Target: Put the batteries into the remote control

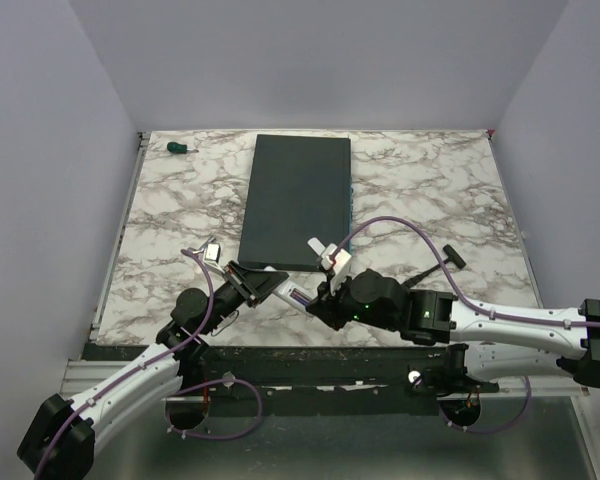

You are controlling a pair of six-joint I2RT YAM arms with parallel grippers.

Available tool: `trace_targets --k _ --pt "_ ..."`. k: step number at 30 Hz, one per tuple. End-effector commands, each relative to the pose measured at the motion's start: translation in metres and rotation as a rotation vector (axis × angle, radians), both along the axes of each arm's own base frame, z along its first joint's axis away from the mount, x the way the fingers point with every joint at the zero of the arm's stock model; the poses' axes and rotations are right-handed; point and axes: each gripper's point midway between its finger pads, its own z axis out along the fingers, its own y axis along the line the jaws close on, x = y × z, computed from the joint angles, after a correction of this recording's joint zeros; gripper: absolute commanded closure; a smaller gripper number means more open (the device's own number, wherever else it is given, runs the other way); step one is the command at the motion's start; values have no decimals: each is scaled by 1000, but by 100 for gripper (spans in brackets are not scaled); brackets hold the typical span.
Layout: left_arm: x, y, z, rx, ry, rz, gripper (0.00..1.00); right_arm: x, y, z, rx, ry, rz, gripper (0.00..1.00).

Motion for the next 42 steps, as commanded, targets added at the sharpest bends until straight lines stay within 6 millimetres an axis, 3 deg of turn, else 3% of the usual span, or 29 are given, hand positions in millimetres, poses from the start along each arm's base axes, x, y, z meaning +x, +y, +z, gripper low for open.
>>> trace_targets --k 1,35,42 --pt "-4 -2 10 -23 -22 -19 100 7 13 25 47 -26 -23 87" --pt "-4 1 14 -37 -20 -8 100 10 7 -18 -126 17 -53 87" --pt "-4 0 15 -42 -19 -10 100 15 4 -19 -139 -2 -74 88"
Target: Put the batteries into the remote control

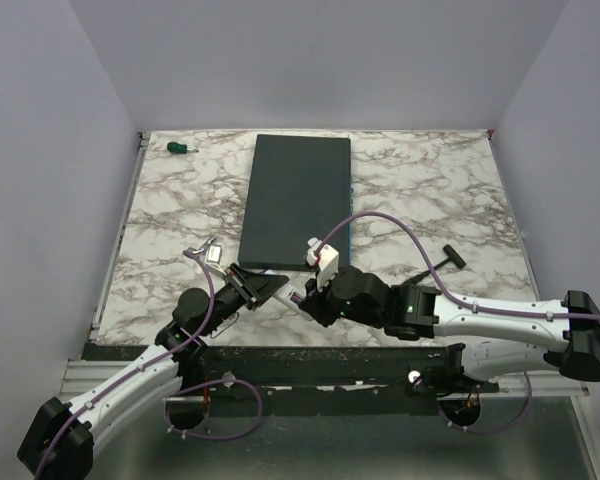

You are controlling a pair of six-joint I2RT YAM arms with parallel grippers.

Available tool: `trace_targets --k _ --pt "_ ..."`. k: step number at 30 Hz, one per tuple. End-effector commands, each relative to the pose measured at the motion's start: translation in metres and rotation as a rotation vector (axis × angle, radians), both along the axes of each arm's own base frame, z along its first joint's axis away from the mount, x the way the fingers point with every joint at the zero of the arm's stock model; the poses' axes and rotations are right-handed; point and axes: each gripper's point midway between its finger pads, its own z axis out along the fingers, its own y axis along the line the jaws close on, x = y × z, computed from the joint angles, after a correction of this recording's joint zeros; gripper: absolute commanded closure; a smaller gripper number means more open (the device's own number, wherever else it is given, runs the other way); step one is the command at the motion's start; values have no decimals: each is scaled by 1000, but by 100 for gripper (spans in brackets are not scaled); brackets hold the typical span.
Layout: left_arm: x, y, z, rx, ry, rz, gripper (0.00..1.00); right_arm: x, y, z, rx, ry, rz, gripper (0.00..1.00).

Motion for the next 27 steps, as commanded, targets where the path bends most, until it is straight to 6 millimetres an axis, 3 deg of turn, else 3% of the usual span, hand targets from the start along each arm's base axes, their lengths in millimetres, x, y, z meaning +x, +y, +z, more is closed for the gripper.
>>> trace_targets --k 1,9,16,20,27 --pt "-2 0 26 -81 -44 -9 100 5 -10 -9 -68 -20 -32 88" --pt "-2 0 18 -65 -30 -5 100 7 -8 33 75 -60 -42 83" --pt "-1 0 19 -61 -34 -4 100 5 -12 58 160 -78 -39 78" --pt "-1 0 18 -62 -31 -5 100 -1 -16 53 142 -64 -13 80" --pt "-2 -1 19 -62 -33 -8 100 -16 -23 18 21 -12 66 88"
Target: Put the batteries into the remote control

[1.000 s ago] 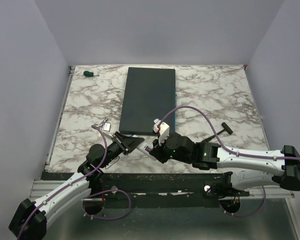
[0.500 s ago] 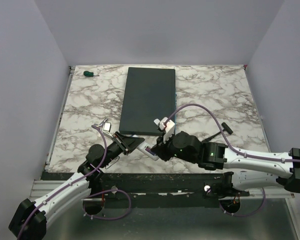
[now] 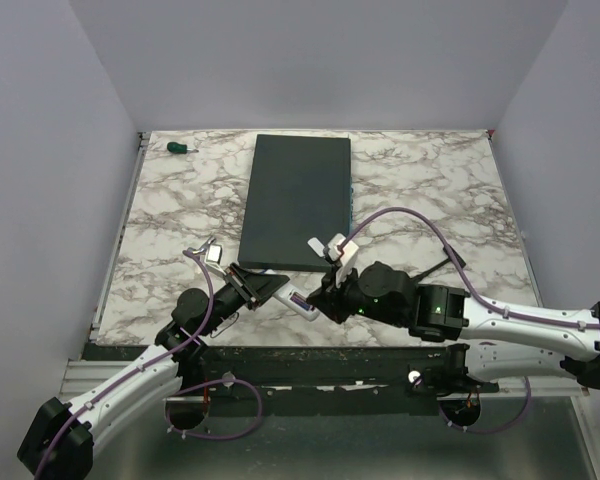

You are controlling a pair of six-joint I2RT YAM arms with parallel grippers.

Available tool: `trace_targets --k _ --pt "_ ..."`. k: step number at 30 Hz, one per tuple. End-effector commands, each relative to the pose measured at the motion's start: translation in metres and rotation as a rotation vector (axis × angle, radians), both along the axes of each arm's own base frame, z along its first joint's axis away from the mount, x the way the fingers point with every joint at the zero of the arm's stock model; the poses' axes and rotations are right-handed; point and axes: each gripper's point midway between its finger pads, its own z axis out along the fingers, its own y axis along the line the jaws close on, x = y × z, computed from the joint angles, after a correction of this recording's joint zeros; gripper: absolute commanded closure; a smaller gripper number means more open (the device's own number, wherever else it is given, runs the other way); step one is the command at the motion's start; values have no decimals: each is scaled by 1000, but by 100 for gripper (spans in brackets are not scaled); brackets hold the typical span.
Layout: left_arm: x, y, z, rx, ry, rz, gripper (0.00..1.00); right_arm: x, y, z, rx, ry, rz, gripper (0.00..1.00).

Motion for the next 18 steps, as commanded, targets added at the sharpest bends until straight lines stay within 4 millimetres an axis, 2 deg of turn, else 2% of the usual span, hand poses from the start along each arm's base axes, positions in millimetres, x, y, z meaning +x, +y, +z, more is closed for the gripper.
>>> trace_targets --k 1,11,18 --pt "-2 -1 14 -42 -29 -7 100 -13 -7 -32 -105 40 58 88" --pt "-2 0 18 -49 -37 -7 100 -14 -6 -48 -139 70 53 89" --pt "-2 0 18 -46 -36 -5 100 -12 -8 -52 -144 70 33 89"
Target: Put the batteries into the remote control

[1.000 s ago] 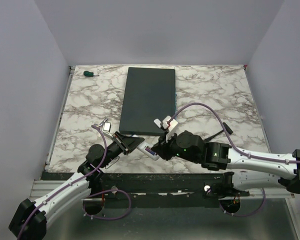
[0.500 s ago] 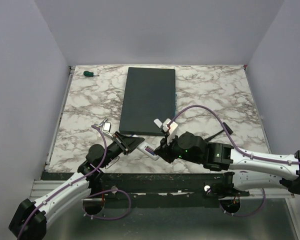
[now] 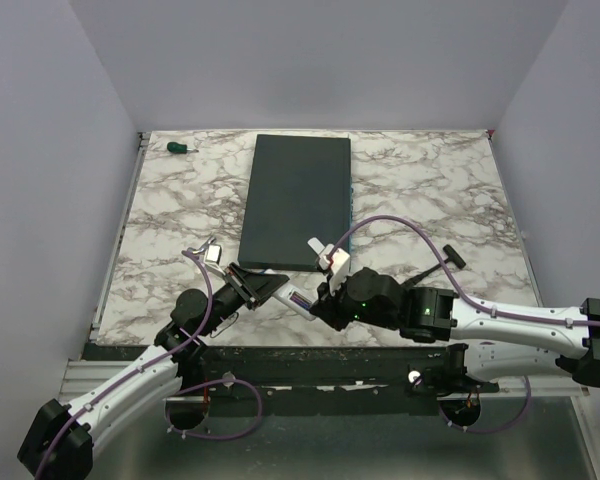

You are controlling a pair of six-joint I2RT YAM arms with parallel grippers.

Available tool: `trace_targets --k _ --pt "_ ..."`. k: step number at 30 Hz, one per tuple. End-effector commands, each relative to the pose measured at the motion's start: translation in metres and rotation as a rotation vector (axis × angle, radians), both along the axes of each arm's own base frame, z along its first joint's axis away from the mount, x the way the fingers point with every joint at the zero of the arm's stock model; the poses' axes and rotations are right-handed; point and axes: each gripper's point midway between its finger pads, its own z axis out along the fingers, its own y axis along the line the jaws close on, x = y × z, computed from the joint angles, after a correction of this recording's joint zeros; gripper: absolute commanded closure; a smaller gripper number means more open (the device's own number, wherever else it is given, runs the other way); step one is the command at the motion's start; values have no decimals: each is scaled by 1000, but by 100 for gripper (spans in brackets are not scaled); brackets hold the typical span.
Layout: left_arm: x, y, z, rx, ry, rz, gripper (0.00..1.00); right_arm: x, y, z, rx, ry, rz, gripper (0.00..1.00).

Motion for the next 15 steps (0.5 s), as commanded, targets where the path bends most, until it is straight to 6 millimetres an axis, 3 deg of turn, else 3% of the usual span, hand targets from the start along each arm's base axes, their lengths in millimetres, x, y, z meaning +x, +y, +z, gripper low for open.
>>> trace_targets --k 1,15 --pt "-2 0 15 -41 -29 -5 100 -3 -4 -11 -29 15 -3 89" --pt "-2 0 15 -41 -30 -5 100 4 1 -6 -13 -18 -22 88"
